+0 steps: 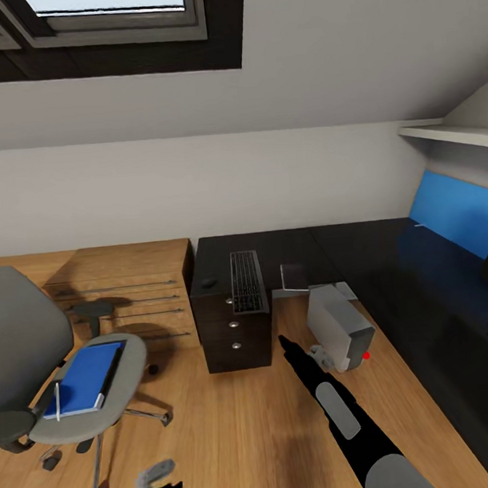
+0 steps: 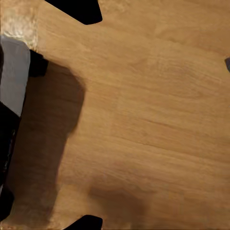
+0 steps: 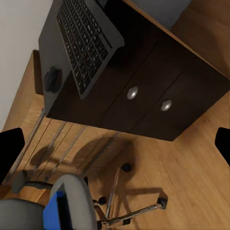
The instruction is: In the bedroom, organize the workspace by keeping the computer under the desk, ensuring the monitor is on the desk, placing the keyboard on the desk next to the monitor, placing the mouse on the desk next to the keyboard, moving the folder from the swivel chair onto the desk next to the mouse, stacking the notebook on top of the folder with the pen on top of the notebook, and positioning the swivel chair next to the desk.
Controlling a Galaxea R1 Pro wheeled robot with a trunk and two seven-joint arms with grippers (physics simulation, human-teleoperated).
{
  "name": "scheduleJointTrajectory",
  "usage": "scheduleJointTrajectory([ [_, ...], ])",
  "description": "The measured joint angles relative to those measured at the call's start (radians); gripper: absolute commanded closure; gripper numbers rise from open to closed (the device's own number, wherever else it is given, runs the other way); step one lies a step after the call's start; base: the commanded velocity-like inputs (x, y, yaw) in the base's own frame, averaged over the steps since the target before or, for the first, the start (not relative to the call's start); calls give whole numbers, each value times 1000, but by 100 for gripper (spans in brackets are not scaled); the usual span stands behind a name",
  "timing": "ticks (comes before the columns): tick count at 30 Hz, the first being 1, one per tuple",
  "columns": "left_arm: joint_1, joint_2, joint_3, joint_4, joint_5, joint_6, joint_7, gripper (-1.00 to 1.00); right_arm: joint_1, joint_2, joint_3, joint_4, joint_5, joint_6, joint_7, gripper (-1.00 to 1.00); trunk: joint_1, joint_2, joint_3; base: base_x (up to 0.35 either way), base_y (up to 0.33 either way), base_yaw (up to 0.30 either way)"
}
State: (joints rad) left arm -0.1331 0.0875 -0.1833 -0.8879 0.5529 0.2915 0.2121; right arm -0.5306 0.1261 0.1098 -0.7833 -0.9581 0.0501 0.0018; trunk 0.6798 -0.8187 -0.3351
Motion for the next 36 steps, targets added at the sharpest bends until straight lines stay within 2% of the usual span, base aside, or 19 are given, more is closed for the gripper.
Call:
scheduleJointTrajectory([
  [1,0,-2,1,-211,3,201,14,-100,0,-3,0,0,0,0,-1,-100,4,-7,-3,0,0,0],
  [2,0,-4,2,-357,5,237,21,-100,0,-6,-1,0,0,0,-1,-100,8,-14,-6,0,0,0],
  [4,-1,-20,15,-455,27,303,43,-100,0,-12,0,2,0,0,-2,-100,15,-28,-12,0,0,0],
  [5,-1,-41,28,-522,52,326,66,-100,-1,-11,1,4,0,-5,-4,-100,19,-35,-16,0,0,0],
  [6,-1,-74,41,-504,78,337,143,-100,-1,-8,-7,32,-6,-79,-15,-100,23,-42,-19,0,0,0],
  [7,-1,-79,45,-461,79,335,162,-100,-1,-9,-12,40,-22,-107,-17,-100,27,-49,-22,0,0,0],
  [9,-1,-80,47,-439,79,333,171,-100,-1,-10,-15,44,-62,-122,-17,-100,35,-63,-28,0,0,0],
  [10,-1,-82,46,-432,79,332,175,-100,-1,-11,-17,46,-102,-127,-17,-100,38,-70,-31,0,0,0],
  [12,-1,-84,45,-427,79,331,178,-100,-1,-12,-17,47,-155,-129,-17,-100,46,-84,-38,0,0,0],
  [13,-1,-86,44,-421,79,330,180,-100,-1,-14,-16,48,-245,-125,-16,-100,50,-91,-41,0,0,0],
  [14,-1,-87,44,-419,78,330,181,-100,-1,-14,-15,47,-314,-116,-15,-100,54,-98,-44,0,0,0],
  [15,-1,-87,43,-418,78,330,181,-100,-1,-14,-14,47,-344,-112,-14,-100,58,-105,-47,0,0,0],
  [16,-1,-86,43,-416,78,330,180,-100,-1,-15,-10,46,-418,-101,0,-100,61,-112,-50,0,0,0],
  [18,-1,-87,42,-416,78,330,181,-100,0,-15,-7,45,-445,-98,30,-100,69,-126,-56,0,0,0],
  [19,-1,-88,40,-417,79,330,181,-100,0,-15,-6,44,-454,-97,66,-100,73,-133,-60,0,0,0],
  [20,-1,-88,38,-420,78,329,181,-100,1,-15,-5,43,-459,-96,131,-100,77,-140,-63,0,0,0],
  [24,-1,-88,36,-423,78,330,182,-100,2,-14,-3,45,-453,-94,210,-100,92,-168,-75,0,0,0],
  [30,-1,-89,37,-437,78,329,182,-100,2,-11,26,51,-419,-95,238,-100,115,-210,-94,0,0,0],
  [36,-1,-89,35,-457,78,329,182,-100,2,-8,42,52,-412,-97,241,-100,138,-252,-113,0,0,0],
])
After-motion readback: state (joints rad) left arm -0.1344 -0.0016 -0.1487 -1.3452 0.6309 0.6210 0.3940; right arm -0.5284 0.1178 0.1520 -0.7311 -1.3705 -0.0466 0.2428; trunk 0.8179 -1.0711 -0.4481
